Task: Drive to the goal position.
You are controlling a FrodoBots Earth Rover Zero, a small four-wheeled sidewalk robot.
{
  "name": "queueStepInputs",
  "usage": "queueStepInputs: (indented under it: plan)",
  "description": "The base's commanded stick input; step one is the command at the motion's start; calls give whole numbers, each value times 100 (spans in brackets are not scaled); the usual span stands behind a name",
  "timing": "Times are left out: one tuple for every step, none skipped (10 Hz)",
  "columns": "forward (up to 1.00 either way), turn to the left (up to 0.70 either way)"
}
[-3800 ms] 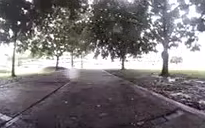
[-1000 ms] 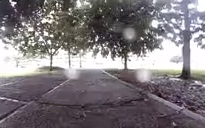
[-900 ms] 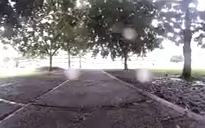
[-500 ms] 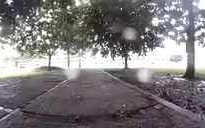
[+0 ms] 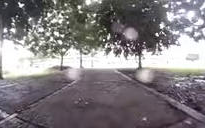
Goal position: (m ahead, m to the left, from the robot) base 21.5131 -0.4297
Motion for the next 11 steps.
queueStepInputs:
  plan:
    - [70,0]
    - [70,0]
    - [70,0]
    - [70,0]
    - [70,0]
    - [70,0]
    - [70,0]
    - [70,0]
    - [70,0]
    - [70,0]
    - [70,0]
